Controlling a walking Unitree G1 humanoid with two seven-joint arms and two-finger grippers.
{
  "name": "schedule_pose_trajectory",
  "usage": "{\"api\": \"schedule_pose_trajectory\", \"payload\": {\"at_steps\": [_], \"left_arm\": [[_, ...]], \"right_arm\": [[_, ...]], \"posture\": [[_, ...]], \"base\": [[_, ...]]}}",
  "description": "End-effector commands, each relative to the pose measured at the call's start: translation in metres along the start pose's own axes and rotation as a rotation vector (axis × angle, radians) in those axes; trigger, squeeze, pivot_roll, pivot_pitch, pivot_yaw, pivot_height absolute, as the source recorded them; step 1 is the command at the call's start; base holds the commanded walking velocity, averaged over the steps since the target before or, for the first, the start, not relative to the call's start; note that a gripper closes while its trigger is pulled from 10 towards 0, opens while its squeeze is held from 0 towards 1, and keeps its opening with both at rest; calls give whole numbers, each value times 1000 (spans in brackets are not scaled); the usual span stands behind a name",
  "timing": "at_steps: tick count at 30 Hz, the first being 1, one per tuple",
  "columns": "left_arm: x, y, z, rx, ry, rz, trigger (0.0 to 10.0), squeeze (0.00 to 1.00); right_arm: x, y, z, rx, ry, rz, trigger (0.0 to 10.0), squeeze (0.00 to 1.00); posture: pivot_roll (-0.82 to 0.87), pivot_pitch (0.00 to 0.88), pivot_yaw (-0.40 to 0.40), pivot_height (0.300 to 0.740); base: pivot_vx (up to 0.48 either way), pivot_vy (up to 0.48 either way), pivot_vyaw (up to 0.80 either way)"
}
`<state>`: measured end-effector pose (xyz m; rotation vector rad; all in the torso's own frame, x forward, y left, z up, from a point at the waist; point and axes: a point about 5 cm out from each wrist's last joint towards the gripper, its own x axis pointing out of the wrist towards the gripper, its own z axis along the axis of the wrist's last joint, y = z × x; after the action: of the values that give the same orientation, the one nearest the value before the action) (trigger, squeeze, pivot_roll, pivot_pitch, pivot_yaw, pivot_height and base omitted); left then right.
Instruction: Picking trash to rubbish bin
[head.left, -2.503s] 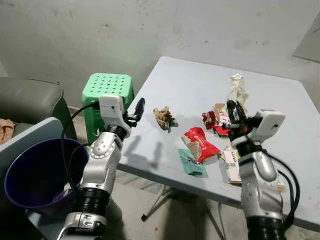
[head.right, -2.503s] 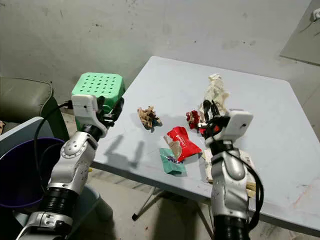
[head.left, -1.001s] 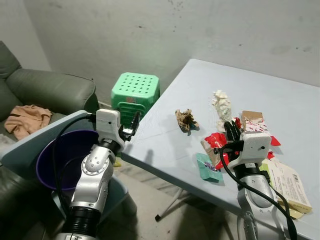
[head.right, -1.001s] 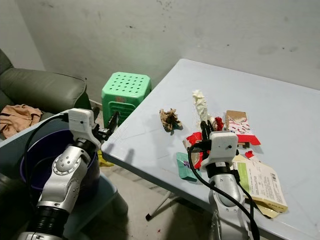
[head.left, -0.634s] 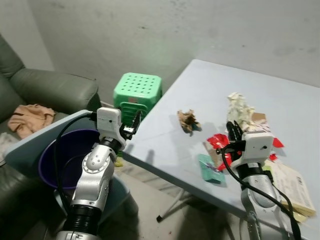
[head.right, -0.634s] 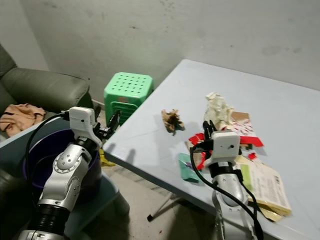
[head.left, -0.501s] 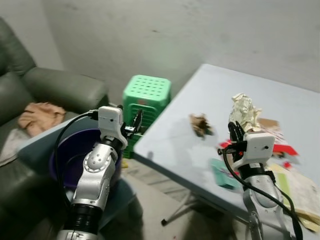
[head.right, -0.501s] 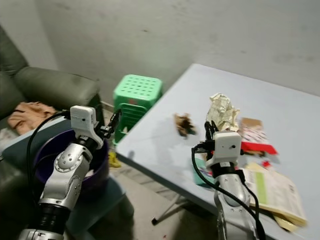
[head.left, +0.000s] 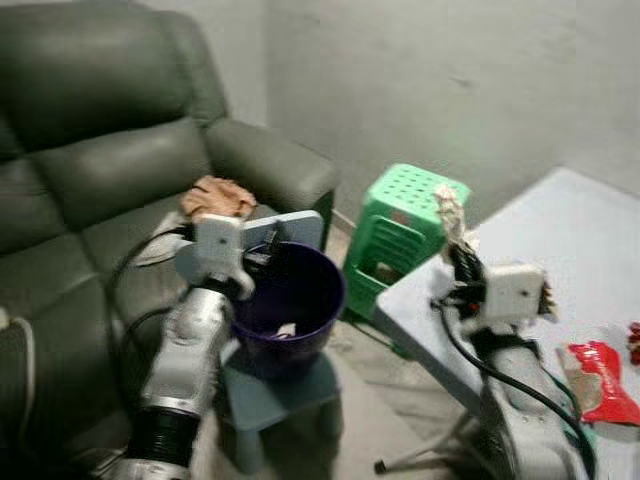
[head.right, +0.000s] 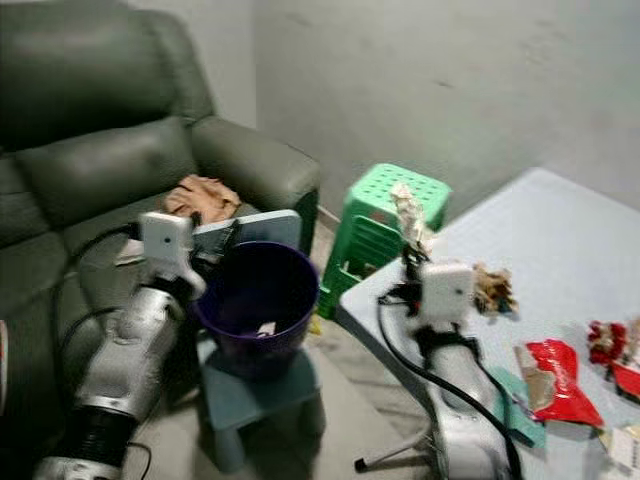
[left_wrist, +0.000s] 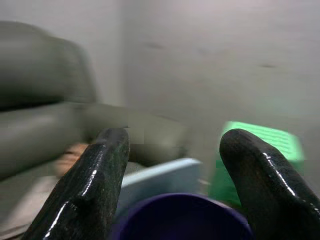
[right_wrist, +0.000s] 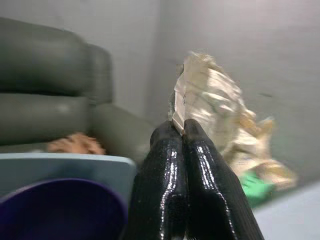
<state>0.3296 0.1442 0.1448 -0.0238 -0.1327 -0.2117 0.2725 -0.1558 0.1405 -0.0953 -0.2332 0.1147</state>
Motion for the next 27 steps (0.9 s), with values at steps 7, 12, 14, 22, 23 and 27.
{"api": "schedule_pose_trajectory", "payload": {"at_steps": [7, 12, 14, 22, 23, 27], "left_arm": [[5, -10, 1, 4, 4, -11, 10000, 0], [5, -10, 1, 7, 5, -5, 10000, 0], [4, -10, 1, 6, 7, -2, 10000, 0], [2, -10, -2, 0, 13, 4, 10000, 0], [1, -11, -2, -5, 10, -4, 10000, 0], [-1, -12, -2, -4, 6, -12, 10000, 0]], "right_arm": [[0, -7, -1, -14, 6, -12, 10000, 0], [0, -6, -1, -7, 3, -8, 10000, 0], [0, -5, 0, 3, -4, 1, 10000, 0], [-4, 2, -3, 72, 9, 66, 10000, 0], [-5, 3, -4, 85, 15, 88, 10000, 0], [-7, 3, -3, 94, 11, 96, 10000, 0]], "posture": [[-18, 0, -45, 740], [-13, 0, -46, 740], [-12, 0, -46, 740], [-8, 0, -53, 740], [-7, 0, -55, 740], [-6, 0, -56, 740]], "base": [[0, 0, 800], [0, 0, 800], [0, 0, 800], [0, 0, 0], [0, 0, 0], [0, 0, 0]]}}
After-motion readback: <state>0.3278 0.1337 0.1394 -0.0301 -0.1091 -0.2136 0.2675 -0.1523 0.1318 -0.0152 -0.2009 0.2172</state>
